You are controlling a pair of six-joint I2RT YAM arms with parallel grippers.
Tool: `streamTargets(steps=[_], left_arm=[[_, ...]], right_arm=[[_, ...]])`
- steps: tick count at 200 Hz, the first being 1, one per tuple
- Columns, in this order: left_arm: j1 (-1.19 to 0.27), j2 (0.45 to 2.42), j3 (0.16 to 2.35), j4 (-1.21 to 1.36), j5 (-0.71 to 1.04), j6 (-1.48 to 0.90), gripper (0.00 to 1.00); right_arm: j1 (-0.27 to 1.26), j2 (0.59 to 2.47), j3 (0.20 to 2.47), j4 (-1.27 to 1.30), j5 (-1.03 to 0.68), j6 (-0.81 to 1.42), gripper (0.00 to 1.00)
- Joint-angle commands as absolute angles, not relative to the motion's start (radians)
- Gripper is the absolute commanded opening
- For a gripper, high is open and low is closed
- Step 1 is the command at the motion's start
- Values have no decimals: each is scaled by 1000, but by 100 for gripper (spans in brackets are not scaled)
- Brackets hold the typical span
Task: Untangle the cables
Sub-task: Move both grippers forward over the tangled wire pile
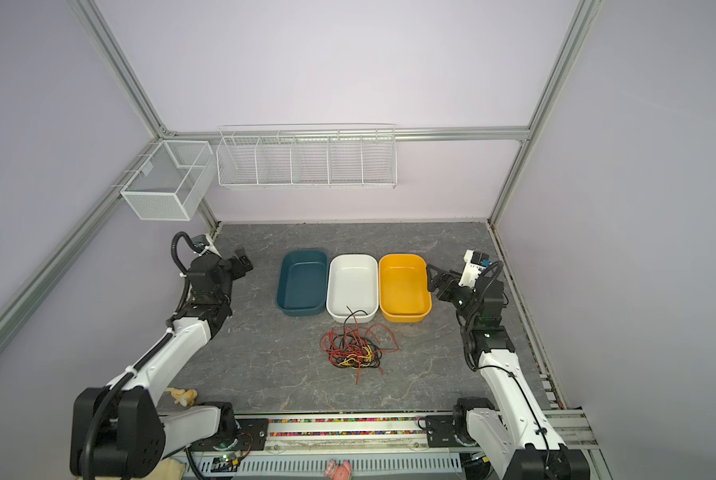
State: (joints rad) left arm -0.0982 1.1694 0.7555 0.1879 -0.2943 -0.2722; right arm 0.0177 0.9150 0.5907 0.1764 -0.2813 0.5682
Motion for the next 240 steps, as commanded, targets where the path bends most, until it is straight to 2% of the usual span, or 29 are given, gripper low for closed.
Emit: streamTargets(steps=[1,27,63,85,113,148,176,240], left_arm=[[-94,1064,797,-51,-212,-485,99],[-94,936,803,-131,-71,-506,99],[-99,853,784,-236,109,-515,99],[-141,829,765,-339,93,-542,99],[-294,789,706,-399,-18,-574,99],[-461,733,645,-470,-120,-655,99],[-530,688,610,-501,-116,-718,99],[-726,715,528,-454,-166,-832,99]], right_arm=[[35,932,663,6,-345,722,89],[84,1012,698,-2,-453,695,88],[266,1096,775,-213,-362,566,88],[386,1106,806,-329,-283,499,91],[481,1098,792,-391,-270,477,100],[586,1005,708,-368,-260,498,90],[698,970,687,-375,-200,519,81],[880,1065,736,-411,-58,494,71]])
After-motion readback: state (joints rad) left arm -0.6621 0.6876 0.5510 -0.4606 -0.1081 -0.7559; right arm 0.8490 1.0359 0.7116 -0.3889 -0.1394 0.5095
